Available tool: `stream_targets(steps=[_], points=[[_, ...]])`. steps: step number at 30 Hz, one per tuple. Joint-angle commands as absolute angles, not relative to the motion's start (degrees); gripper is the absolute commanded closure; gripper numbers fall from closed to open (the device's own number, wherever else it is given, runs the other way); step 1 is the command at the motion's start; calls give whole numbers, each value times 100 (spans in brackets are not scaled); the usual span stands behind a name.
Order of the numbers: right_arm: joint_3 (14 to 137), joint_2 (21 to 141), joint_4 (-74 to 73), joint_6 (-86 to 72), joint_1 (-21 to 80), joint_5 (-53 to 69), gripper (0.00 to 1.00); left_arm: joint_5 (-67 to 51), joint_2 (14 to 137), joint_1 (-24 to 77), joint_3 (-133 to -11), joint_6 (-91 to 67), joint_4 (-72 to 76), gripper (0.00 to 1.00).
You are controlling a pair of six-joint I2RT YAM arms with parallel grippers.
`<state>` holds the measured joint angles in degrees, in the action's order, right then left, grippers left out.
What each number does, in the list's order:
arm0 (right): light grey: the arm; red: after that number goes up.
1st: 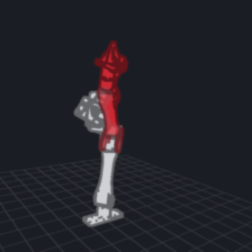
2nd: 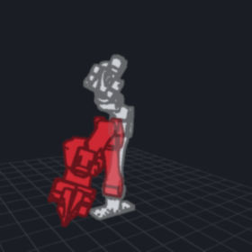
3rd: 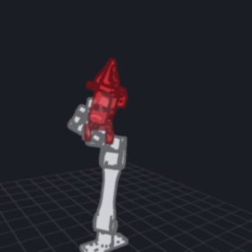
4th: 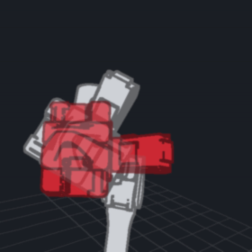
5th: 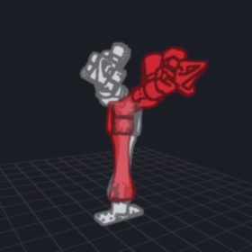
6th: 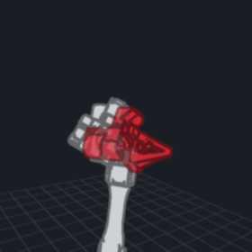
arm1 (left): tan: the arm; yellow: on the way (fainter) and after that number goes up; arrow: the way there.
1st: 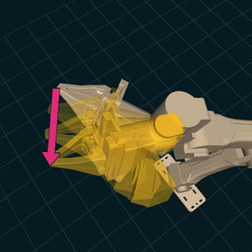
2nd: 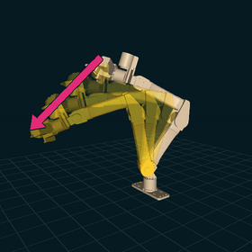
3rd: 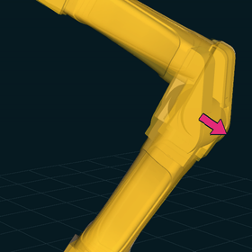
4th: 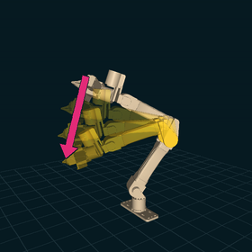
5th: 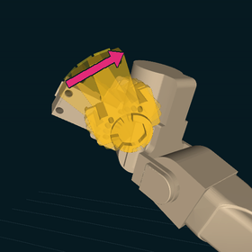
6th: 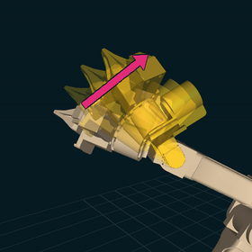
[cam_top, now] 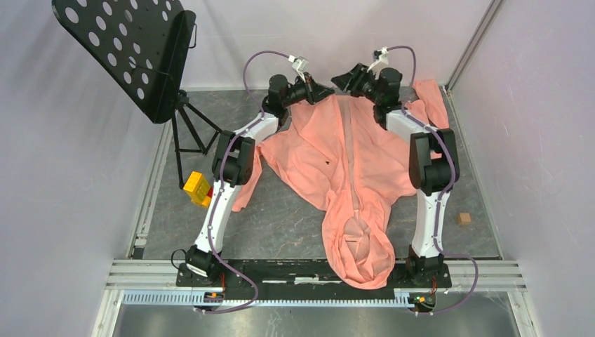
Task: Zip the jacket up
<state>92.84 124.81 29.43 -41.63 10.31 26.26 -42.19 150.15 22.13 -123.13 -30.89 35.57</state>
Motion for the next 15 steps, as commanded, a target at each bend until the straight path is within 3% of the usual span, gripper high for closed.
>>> stream_targets(steps=[1,5,10,15], points=[[9027,11813,3202,-3418,577,3165,39,-4756,14664,2136,-12379,-3508,4107,98],[8736,11677,2905,-2877,285,2911,37,-4976,14684,2121,-12308,-3590,4110,98],[9379,12199,1665,-1869,257,2143,38,-4789,14619,2114,-12155,-3535,3920,98],[10496,13148,818,-1272,305,1781,50,-4707,14634,2122,-12103,-3737,3951,98]])
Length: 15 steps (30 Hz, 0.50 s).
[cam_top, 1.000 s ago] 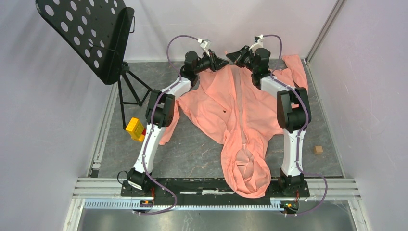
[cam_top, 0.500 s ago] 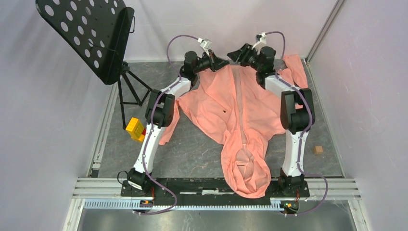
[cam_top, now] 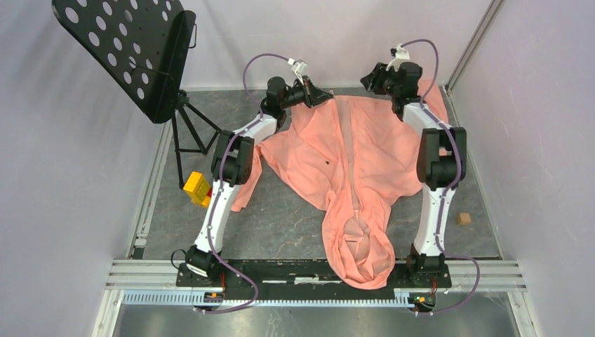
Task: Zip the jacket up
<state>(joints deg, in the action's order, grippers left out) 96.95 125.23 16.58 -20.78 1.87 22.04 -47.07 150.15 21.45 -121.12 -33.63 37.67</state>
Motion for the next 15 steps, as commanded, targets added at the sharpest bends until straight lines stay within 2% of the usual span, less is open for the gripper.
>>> stream_targets(steps=[1,8,15], points=[[10748,13294,637,-1125,341,1664,51,-4707,14642,2121,-12095,-3782,3995,98],[11535,13830,46,-139,826,265,55,-4655,14599,2166,-12067,-3661,3835,98],[11934,14208,-326,391,1174,-713,51,-4622,14502,2189,-11957,-3578,3812,98]])
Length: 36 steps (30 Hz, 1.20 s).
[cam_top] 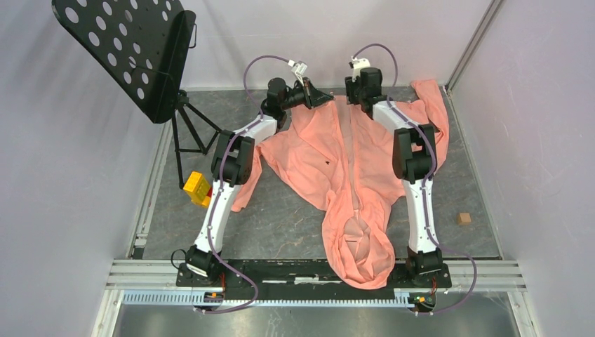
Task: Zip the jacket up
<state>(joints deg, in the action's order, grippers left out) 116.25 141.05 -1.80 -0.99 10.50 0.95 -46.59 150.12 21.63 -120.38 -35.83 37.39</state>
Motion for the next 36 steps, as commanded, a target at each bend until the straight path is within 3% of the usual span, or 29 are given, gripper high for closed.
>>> stream_targets(steps=[1,18,26,36], points=[[11944,14232,-317,423,1193,-782,50,-4623,14481,2199,-11933,-3563,3807,98],[12291,14691,-477,422,1216,-894,53,-4658,14405,2254,-11856,-3458,3784,98],[12304,14723,-343,190,1221,-798,46,-4676,14412,2259,-11865,-3495,3824,98],[12502,14925,-466,39,1213,-622,50,-4685,14423,2282,-11887,-3502,3825,98]])
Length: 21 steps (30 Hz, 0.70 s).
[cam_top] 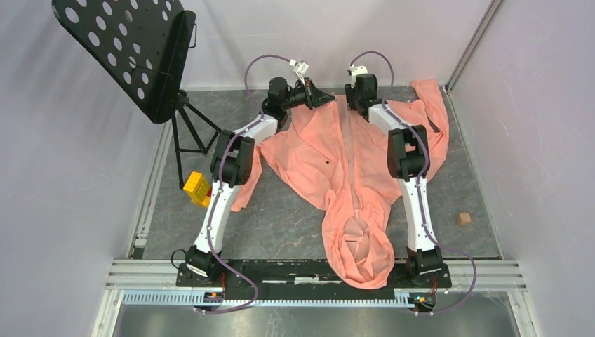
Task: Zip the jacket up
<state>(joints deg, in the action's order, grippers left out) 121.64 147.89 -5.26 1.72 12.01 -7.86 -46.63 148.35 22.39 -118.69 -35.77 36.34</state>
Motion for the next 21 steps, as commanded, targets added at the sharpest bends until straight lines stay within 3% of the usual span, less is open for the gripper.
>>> stream_targets(steps=[1,8,16,21], points=[[12532,14945,-490,10,1210,-526,50,-4691,14423,2286,-11883,-3503,3824,98],[12515,15028,-451,-275,1182,-436,60,-4693,14432,2300,-11889,-3502,3828,98],[12490,14909,-245,-507,1051,-294,89,-4702,14462,2296,-11918,-3482,3785,98],[12114,14467,332,-799,926,180,92,-4701,14484,2317,-11977,-3472,3733,98]])
